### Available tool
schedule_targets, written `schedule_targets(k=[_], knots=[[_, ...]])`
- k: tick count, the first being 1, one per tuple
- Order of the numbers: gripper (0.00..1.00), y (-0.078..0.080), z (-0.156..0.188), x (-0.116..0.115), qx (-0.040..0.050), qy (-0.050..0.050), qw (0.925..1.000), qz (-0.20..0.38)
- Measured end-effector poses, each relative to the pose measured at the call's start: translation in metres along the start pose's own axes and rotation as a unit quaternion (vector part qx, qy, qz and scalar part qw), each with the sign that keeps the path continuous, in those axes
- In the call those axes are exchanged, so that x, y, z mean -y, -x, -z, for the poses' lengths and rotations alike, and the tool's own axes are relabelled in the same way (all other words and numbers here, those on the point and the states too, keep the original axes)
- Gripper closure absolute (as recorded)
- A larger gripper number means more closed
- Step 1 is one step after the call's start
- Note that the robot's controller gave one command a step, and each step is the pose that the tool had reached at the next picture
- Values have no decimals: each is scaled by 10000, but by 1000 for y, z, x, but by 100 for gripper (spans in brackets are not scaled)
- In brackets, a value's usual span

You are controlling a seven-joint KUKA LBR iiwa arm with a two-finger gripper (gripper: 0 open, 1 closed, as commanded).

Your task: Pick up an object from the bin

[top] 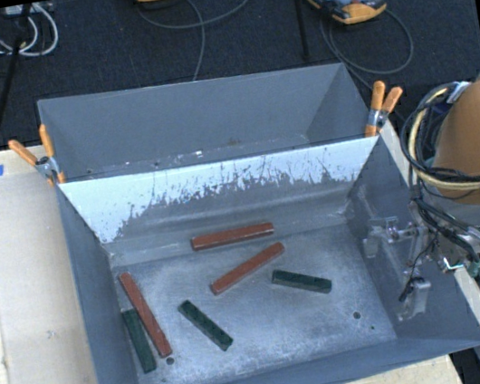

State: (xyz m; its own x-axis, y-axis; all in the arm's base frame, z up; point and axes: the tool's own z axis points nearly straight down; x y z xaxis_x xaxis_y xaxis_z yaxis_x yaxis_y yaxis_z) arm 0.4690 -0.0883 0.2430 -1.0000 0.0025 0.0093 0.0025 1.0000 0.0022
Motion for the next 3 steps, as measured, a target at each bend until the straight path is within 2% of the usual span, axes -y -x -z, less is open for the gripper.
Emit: schedule_targets(k=[1, 2, 3], knots=[[0, 60, -176, -54, 42, -7, 9996, 297], [100, 63, -170, -54, 102, -12, 9995, 308], [100, 71, -154, -6, 49, -28, 9708, 2399]])
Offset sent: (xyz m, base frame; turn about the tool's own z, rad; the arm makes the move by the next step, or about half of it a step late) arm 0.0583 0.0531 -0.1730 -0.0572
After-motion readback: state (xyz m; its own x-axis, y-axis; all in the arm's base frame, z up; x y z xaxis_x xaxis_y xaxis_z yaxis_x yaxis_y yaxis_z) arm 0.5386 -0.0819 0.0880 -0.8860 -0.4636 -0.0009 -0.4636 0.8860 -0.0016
